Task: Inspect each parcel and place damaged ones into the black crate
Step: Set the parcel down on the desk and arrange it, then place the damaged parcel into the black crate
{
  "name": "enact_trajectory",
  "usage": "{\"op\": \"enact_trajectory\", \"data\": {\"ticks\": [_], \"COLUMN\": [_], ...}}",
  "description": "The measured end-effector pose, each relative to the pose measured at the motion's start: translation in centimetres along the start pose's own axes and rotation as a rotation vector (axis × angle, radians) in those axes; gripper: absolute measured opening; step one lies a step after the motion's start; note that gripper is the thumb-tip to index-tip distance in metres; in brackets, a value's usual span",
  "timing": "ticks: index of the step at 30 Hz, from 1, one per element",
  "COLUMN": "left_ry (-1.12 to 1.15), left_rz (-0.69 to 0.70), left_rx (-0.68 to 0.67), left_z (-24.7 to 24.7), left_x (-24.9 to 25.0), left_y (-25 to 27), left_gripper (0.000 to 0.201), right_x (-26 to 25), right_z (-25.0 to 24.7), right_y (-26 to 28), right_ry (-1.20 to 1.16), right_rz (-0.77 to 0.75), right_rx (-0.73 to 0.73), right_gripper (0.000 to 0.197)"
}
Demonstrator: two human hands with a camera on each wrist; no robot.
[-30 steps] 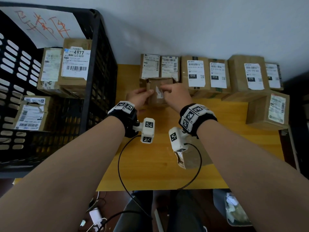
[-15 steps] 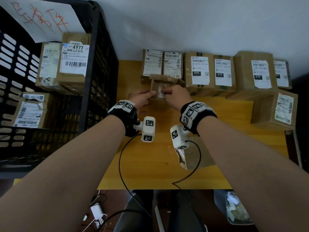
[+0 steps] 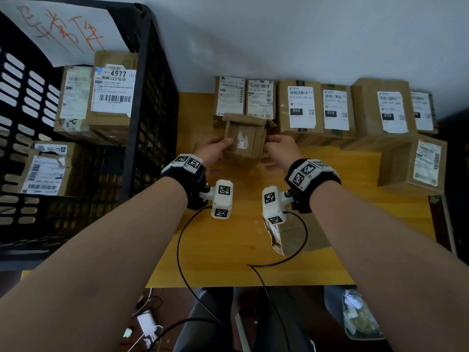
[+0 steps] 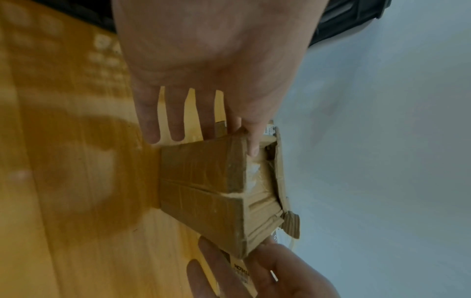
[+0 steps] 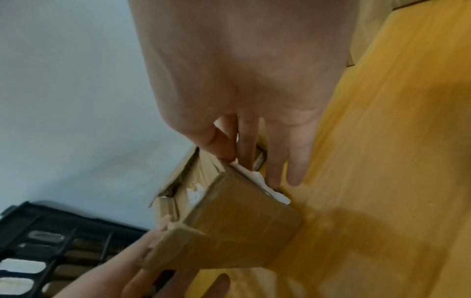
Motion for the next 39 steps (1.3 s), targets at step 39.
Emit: {"op": "enact_trajectory", "data": {"ticks": [39], "left_ry": [0.176], "left_rz": [0.713], "left_rx": [0.216], "left_z": [-12.2], "left_x": [24.2], "left_y": [29.6], "left_gripper": [0.065], "right_x": [-28.9], "right_z": [-4.1], "right_y": [24.2], "right_ry": [-0.136], "right_rz": [-0.573], "right_rx": [-0.186], "right_gripper": [0.038]}}
Point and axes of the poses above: each hand's wrist, its own y-axis away from the middle knuckle, its own z-axis out of the palm, x = y × z, the point moved 4 cm from there along -y, towards the middle knuckle, and after that the axes turned 12 degrees about -y, right-handed, at the moved point
